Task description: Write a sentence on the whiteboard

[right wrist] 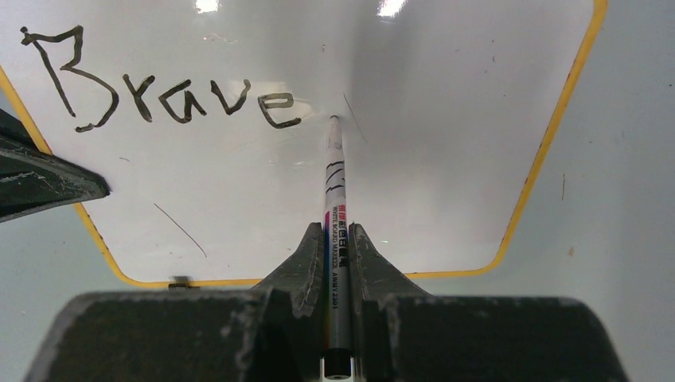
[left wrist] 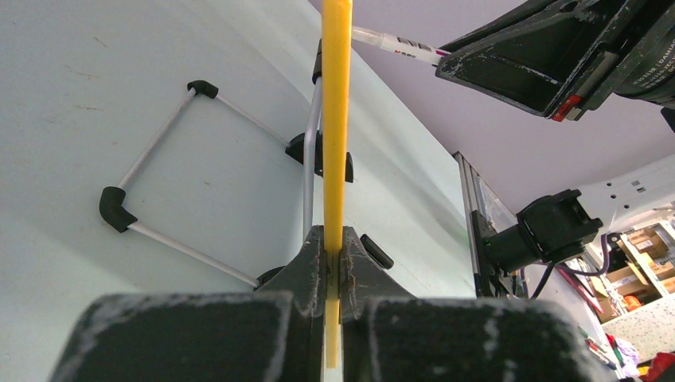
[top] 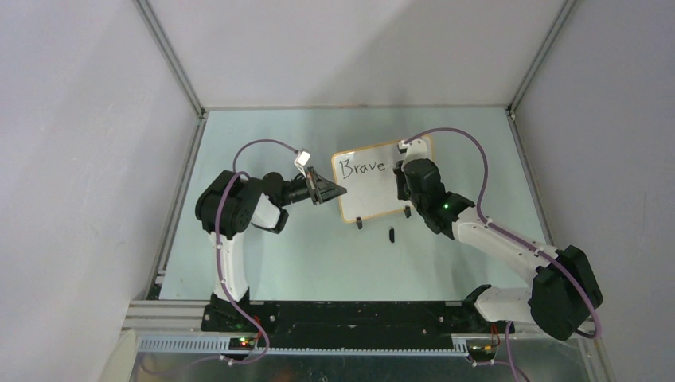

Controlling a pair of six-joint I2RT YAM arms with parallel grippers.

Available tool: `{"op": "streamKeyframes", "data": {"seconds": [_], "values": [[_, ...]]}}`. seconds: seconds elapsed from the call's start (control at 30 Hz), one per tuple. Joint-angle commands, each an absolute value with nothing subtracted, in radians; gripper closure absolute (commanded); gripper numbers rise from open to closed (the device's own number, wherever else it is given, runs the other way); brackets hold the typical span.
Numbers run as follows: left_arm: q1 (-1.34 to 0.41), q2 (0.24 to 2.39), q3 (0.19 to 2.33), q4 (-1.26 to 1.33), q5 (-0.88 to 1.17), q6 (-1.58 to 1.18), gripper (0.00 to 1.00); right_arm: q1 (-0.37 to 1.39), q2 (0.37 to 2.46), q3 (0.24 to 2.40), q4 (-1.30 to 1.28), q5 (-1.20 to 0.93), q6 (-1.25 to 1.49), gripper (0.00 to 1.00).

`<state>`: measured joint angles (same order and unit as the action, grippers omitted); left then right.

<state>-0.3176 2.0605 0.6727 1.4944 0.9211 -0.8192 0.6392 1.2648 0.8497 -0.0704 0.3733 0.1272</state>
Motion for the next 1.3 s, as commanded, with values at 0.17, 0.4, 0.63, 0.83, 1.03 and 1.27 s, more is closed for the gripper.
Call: {"op": "streamKeyframes", "data": {"seconds": [0.17,0.4,0.63,0.83,1.03,1.27], "values": [[-0.316,2.023,0.658,1.531,0.964,-0.792,1.0,0.63,1.25,0.893,-0.095,0.375,0.142,1.0],[-0.316,2.024,0.659,1.531,0.966,-0.793,1.0,0.632,1.246,0.893,-0.111,0.351,0.151,1.0],[-0.317,2.026,0.661,1.531,0.967,-0.793,1.0,0.642,1.227,0.893,-0.099,0.316,0.14,1.0],[-0.316,2.026,0.662,1.532,0.967,-0.794,1.0,0.648,1.134,0.852,-0.063,0.315,0.14,1.0],[-0.316,2.026,0.66,1.531,0.965,-0.795,1.0,0.658,1.069,0.808,-0.021,0.291,0.139,1.0],[-0.316,2.02,0.655,1.531,0.962,-0.793,0.94,0.68,1.089,0.807,-0.002,0.291,0.132,1.0]]}}
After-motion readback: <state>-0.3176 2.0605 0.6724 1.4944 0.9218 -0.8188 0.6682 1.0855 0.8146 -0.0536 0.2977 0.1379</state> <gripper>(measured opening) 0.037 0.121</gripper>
